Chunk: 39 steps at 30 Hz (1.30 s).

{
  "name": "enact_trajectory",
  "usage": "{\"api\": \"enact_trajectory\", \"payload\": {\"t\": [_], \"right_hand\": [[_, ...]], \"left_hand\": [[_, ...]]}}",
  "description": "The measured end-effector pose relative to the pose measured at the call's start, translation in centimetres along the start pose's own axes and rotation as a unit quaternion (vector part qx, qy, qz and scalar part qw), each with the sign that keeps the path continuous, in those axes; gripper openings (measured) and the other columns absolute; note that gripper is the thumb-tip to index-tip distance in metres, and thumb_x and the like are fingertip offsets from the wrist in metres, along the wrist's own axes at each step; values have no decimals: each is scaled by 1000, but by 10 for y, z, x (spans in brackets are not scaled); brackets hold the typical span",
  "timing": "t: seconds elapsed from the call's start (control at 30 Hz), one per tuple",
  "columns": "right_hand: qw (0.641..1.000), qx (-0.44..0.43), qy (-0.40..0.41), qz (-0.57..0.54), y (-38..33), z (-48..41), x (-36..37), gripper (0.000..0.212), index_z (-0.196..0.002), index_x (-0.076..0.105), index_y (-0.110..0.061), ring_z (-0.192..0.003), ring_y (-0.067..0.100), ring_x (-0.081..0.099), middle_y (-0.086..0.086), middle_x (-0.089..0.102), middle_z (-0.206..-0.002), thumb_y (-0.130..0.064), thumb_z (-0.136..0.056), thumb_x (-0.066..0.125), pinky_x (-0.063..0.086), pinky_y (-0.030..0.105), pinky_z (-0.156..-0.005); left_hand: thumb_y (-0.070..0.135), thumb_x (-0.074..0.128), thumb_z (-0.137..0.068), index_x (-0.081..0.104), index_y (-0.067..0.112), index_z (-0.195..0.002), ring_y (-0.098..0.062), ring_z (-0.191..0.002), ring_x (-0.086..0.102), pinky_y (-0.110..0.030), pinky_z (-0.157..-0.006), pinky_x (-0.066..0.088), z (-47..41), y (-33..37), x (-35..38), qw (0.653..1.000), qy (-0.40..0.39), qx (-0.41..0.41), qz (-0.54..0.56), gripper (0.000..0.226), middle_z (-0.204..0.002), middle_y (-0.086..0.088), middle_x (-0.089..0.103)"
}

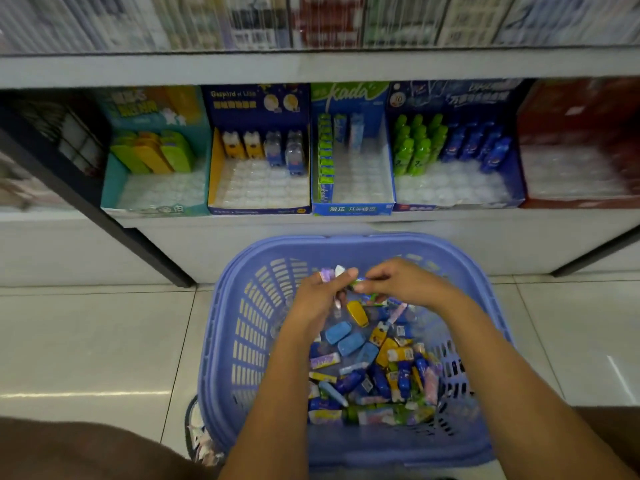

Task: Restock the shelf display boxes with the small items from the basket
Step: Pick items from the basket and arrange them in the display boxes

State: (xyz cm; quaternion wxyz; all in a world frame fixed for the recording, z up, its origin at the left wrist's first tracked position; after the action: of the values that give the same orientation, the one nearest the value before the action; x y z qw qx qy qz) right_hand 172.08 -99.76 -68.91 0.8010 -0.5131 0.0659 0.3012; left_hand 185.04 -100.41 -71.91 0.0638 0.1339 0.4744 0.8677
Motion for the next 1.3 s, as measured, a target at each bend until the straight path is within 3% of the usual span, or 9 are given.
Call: {"api": "enact_trajectory", "payload": {"t": [0.27, 0.43, 0.6, 0.8, 0.97, 1.03, 1.1, 1.17, 1.3], "right_hand": [[983, -26, 94, -157, -49, 40, -27, 31, -107, 64, -5, -63, 15, 65, 1, 66, -86, -31, -95, 51, 56, 23, -67], [966, -37, 121, -224, -69, 52, -38, 28, -88, 62, -9, -62, 19, 62, 8, 60, -81, -28, -98, 44, 55, 26, -64], [976, -62, 150, -148, -77, 53, -59, 33, -102, 65, 0, -89, 19, 65, 14, 68, -98, -28, -97, 47, 53, 30, -83], [927, -105, 297, -204, -89, 48, -118, 13, -92, 67, -13, -43, 8, 53, 2, 65, -59, -23, -91, 59, 42, 17, -43], [913, -117, 227, -317, -105, 16, -132, 17, -102, 69, -17, -59, 7, 57, 2, 60, -72, -14, -93, 55, 49, 17, -60], [916, -118, 265, -277, -112, 5, -141, 21, -106, 69, -11, -55, 5, 56, 3, 59, -70, -16, -96, 51, 48, 15, -56], [922, -129, 335, -147, -126, -3, -153, 23, -111, 67, -6, -49, 2, 53, 4, 58, -66, -12, -97, 50, 46, 14, -52], [912, -151, 380, -14, -145, -11, -161, 24, -116, 62, -5, -55, 4, 56, 6, 60, -73, -11, -94, 54, 47, 17, -58], [882, -143, 411, 182, -174, -35, -172, 24, -110, 66, -5, -95, 25, 63, 13, 68, -105, -10, -88, 60, 41, 20, -83]], "left_hand": [[45, 66, -85, 67, 25, -66, -9, -46, 45, -24, -50, 38, 29, 52, 8, 998, 23, 63, 3, 27, -55, 5, 51], [24, 72, -83, 74, 22, -85, -9, -48, 41, -19, -47, 38, 39, 77, 17, 993, -28, 116, -14, 3, -57, 7, 56], [18, 71, -84, 72, 22, -87, -6, -43, 39, -16, -45, 38, 43, 95, 11, 985, 34, 168, -17, 5, -48, 12, 55], [25, 68, -86, 73, 28, -79, -11, -52, 46, -25, -60, 40, 40, 99, -18, 978, 117, 163, 55, 9, -49, 7, 52], [25, 69, -85, 72, 24, -63, -27, -59, 56, -34, -67, 39, 39, 105, -27, 974, 137, 156, 90, 23, -70, -10, 67], [26, 69, -85, 65, 22, -61, -39, -99, 59, -34, -70, 39, 38, 105, -30, 972, 148, 155, 94, 25, -99, -25, 65], [27, 69, -84, 62, 22, -62, -34, -113, 53, -32, -71, 39, 37, 105, -30, 971, 148, 157, 97, 24, -89, -19, 68], [30, 69, -84, 61, 22, -65, -24, -104, 61, -27, -67, 40, 35, 106, -31, 973, 143, 156, 91, 22, -68, -4, 64], [28, 69, -84, 64, 7, -73, -6, -52, 53, -18, -53, 43, 35, 109, -40, 969, 168, 174, 55, 24, -73, 13, 67]]}}
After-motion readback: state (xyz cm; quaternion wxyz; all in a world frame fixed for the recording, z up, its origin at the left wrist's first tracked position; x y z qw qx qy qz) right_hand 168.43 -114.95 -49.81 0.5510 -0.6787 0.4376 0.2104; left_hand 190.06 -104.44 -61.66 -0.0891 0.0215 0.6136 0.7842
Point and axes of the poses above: each hand's wrist, its own z-axis away from the middle knuckle, its own x-axis out of the palm, y = z × x, the point moved 9 cm from there along -z, towards the middle knuckle
